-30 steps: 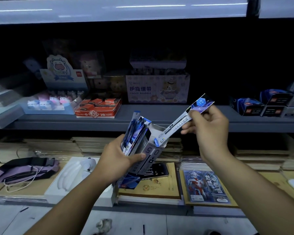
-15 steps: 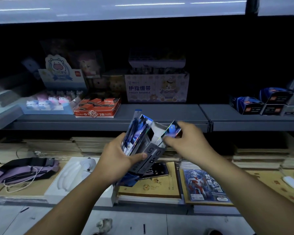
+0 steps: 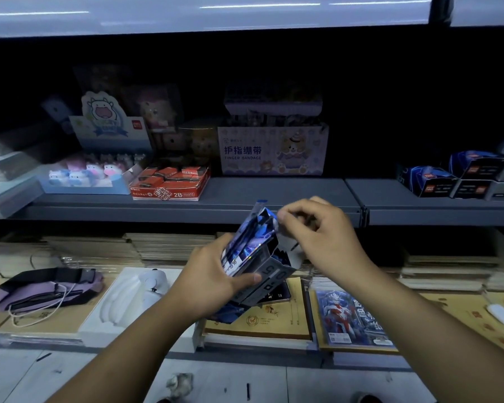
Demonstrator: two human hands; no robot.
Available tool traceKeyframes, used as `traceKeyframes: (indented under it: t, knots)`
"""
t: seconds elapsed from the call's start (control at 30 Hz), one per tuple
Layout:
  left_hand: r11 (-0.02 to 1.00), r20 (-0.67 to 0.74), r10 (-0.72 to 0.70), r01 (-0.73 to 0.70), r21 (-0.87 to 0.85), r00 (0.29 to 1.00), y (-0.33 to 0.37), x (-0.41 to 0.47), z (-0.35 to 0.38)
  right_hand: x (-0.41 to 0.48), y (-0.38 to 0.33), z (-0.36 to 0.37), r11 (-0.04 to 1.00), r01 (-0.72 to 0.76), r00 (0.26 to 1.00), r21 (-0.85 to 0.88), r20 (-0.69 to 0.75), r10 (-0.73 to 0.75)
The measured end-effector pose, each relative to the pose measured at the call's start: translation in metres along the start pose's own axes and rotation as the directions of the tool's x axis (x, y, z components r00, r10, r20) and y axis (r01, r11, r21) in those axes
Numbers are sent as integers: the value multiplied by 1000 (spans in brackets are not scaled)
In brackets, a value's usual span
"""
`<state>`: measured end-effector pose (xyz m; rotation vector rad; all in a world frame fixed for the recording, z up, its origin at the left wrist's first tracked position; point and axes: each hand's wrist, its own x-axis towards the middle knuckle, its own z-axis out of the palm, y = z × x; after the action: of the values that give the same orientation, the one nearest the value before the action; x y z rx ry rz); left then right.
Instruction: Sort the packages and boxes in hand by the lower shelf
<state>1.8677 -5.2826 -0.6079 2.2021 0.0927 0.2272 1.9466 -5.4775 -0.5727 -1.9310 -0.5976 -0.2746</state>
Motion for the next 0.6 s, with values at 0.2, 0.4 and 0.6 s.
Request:
traceKeyframes:
  t: [0.2, 0.4, 0.6]
  knots:
    - [995, 67, 11, -18, 99, 998, 0, -1, 3, 4, -2, -5, 961, -243, 962, 131, 160, 221]
    - [998, 129, -13, 21, -57, 992, 6, 0, 3, 4, 1, -5, 976, -159, 987, 150, 43, 154]
    - [997, 159, -41, 51, -61, 986, 6, 0, 2, 13, 2, -11, 947, -135, 975, 290, -132, 180]
